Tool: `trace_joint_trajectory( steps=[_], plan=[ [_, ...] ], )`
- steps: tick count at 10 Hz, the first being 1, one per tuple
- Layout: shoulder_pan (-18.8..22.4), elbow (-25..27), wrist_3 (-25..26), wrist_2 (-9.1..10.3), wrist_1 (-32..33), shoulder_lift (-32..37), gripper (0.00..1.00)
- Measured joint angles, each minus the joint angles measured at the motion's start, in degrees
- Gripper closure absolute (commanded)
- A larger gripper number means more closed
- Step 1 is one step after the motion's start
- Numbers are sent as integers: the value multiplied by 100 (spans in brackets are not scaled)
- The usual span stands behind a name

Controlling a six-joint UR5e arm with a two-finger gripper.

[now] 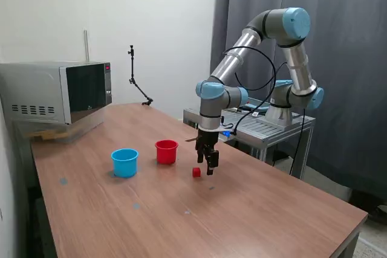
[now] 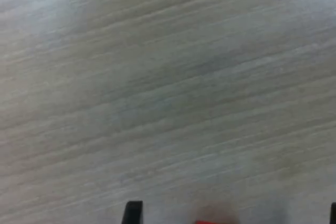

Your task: Place red objects in the red bin, and blue objects in the blue bin.

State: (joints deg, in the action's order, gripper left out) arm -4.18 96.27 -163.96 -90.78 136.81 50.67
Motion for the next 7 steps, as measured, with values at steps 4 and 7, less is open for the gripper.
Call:
trace_joint_trajectory(
  steps=[4,7],
  plan=[
    [-35,-83,-71,0,-5,-68,0],
    [-46,-189,-74,-1,-6,-80,0]
  ],
)
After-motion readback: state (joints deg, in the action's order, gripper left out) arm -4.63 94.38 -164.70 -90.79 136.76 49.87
